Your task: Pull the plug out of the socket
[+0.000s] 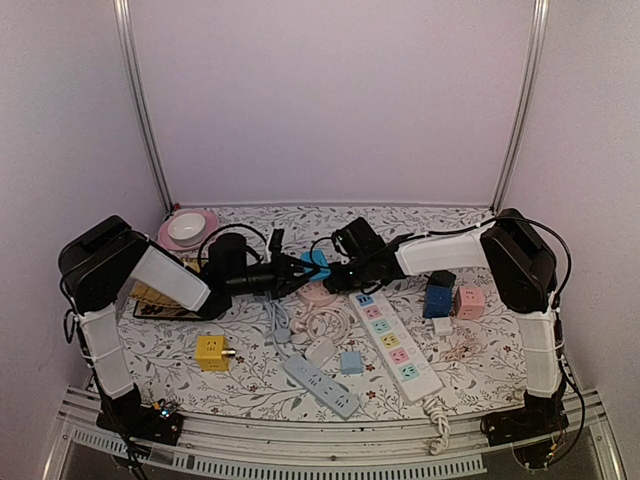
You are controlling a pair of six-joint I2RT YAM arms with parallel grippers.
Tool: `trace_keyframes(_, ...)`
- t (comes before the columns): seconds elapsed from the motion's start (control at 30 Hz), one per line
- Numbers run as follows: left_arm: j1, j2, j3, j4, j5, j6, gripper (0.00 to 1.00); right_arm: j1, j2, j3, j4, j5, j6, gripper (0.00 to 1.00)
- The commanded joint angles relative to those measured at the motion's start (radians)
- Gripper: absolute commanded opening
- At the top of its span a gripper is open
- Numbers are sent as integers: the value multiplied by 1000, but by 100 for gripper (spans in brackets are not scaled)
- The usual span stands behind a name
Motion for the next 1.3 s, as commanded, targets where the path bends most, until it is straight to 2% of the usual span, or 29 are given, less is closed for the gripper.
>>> trace_keyframes(0.0, 1, -83, 0, -213, -83, 121, 0, -10, -36, -56, -24, -15, -9, 59)
trace_keyframes(0.23, 25, -173, 100, -740, -395, 335, 2, -12, -215, -143, 41, -36, -11, 59)
trace_keyframes(0.37, 57, -129, 206, -891, -458, 413, 6, -12, -332, -216, 72, -52, 0, 59)
trace_keyframes(0.57, 97, -30, 337, -1004, -499, 458, 9, -11, -500, -384, 93, -32, 17, 59)
trace_keyframes(0.87, 139, 110, 515, -1114, -497, 504, 22, -11, -774, -606, 100, 25, 47, 60)
trace_keyframes(1.07, 145, 90, 540, -1143, -504, 531, 42, -16, -911, -722, 75, 72, 55, 62)
trace_keyframes(1.27, 143, -21, 468, -1119, -481, 543, 53, -26, -975, -781, 58, 91, 64, 62)
